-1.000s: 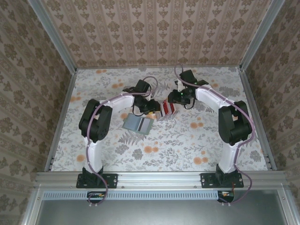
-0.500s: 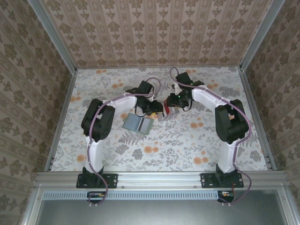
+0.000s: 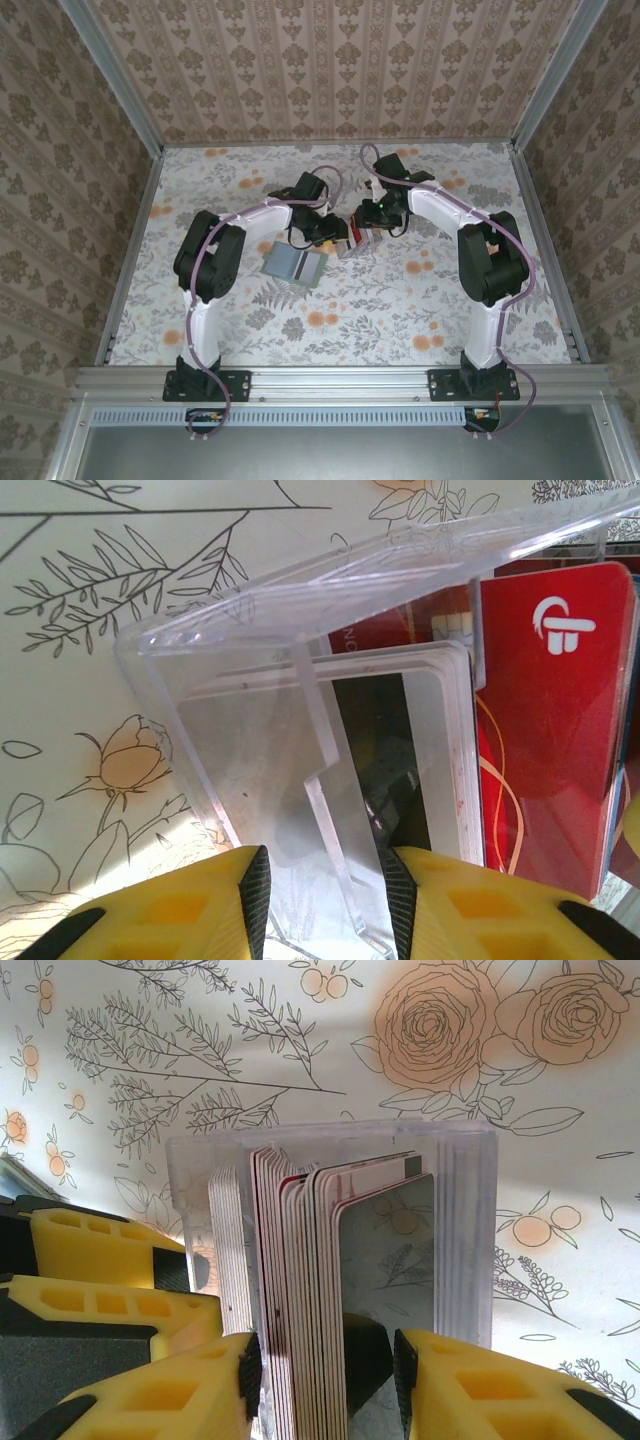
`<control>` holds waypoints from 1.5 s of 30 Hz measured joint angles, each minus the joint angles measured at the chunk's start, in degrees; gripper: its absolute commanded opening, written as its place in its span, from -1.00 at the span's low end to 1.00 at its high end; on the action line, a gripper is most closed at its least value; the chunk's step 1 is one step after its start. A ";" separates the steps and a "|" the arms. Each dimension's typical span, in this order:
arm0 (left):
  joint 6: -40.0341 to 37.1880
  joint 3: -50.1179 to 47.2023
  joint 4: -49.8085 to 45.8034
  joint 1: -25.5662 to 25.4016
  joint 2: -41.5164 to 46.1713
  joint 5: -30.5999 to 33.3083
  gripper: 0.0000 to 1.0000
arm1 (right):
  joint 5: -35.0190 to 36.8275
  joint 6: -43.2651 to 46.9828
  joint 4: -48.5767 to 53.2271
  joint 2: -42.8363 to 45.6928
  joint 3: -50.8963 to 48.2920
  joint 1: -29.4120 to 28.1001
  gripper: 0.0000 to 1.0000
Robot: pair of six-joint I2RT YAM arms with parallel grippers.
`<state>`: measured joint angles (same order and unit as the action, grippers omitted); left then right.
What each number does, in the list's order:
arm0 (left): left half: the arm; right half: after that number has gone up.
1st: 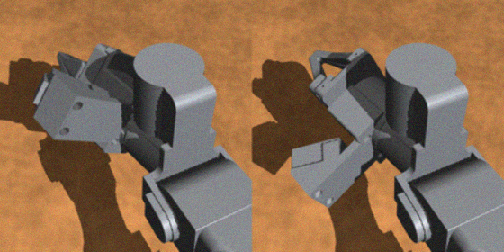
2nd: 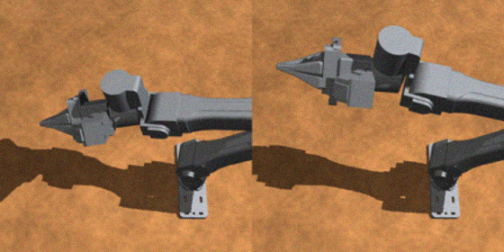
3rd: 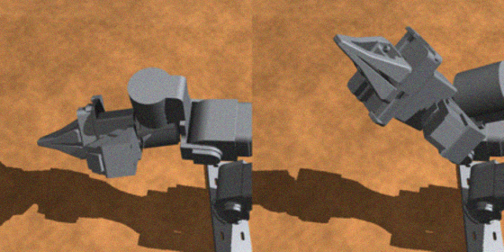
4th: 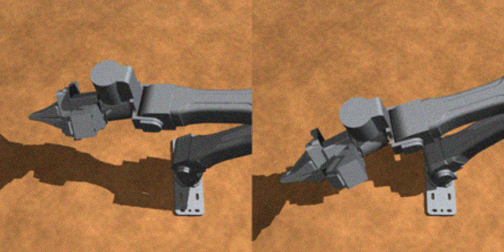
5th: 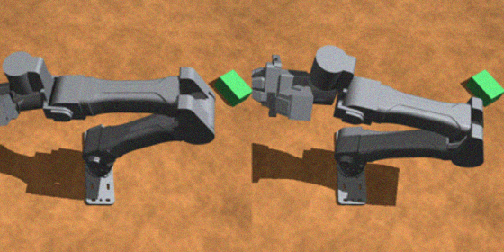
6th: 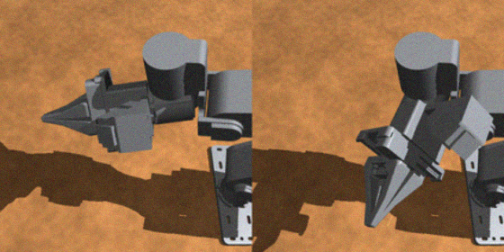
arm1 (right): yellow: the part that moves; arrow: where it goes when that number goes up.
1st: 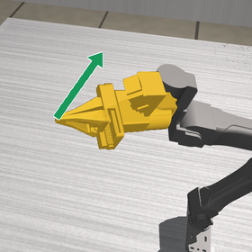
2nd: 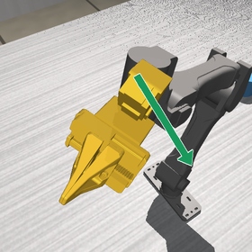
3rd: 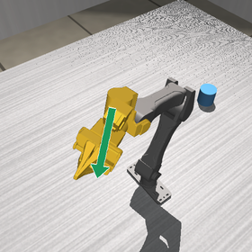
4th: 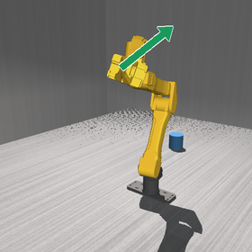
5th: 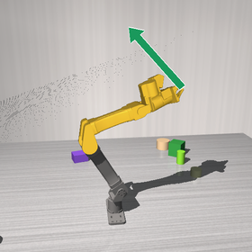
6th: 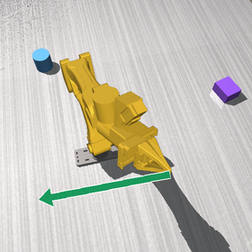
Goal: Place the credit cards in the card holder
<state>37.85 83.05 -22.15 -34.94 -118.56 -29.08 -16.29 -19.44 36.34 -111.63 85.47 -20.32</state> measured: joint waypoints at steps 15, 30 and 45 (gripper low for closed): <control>0.02 0.00 0.07 0.00 0.00 -0.11 -0.20 | 0.04 -0.02 0.15 0.94 0.00 0.00 -0.24; 0.02 0.00 0.11 -0.02 -0.02 -0.11 -0.20 | 1.01 0.02 0.44 2.05 0.00 0.00 -0.45; 0.02 0.00 0.11 -0.02 -0.02 -0.09 -0.20 | 3.28 1.22 1.29 2.95 0.00 1.86 -1.00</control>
<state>37.87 83.05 -22.04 -34.96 -118.58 -29.17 -13.02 -18.22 37.63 -108.68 85.47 -18.46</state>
